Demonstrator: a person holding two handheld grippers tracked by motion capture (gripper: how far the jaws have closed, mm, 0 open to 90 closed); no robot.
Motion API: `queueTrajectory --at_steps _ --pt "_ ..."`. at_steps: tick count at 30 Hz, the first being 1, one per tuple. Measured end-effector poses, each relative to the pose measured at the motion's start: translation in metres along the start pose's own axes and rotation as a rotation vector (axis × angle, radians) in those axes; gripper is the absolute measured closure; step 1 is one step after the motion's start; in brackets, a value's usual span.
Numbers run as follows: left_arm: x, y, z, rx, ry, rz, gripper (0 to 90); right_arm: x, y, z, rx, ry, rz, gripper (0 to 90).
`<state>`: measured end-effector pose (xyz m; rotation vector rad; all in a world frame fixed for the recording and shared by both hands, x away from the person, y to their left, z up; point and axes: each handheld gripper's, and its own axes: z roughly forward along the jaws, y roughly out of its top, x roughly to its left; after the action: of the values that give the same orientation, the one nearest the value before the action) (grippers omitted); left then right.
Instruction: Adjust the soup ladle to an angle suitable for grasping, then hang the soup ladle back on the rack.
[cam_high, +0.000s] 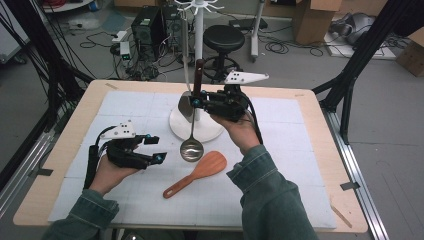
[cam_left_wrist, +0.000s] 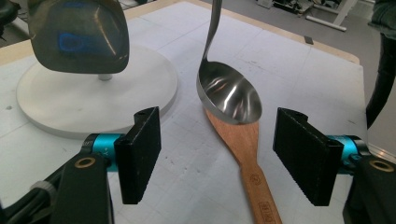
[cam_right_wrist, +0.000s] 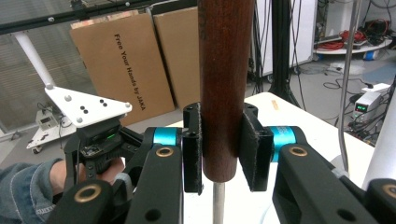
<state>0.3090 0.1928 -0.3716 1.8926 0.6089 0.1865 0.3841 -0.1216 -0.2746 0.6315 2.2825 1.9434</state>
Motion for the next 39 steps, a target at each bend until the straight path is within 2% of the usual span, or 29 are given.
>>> queueTrajectory --at_steps 11,26,39 --pt "0.002 -0.001 -0.006 0.000 0.013 0.000 31.8 -0.007 0.013 0.002 0.001 -0.010 -0.013 73.3" --pt "0.003 -0.004 -0.009 0.004 0.023 -0.001 30.9 -0.015 0.026 0.008 0.010 0.002 -0.026 73.3" --pt "0.005 -0.006 -0.012 -0.002 0.027 -0.006 30.9 -0.022 0.049 0.011 0.001 0.004 -0.050 73.3"
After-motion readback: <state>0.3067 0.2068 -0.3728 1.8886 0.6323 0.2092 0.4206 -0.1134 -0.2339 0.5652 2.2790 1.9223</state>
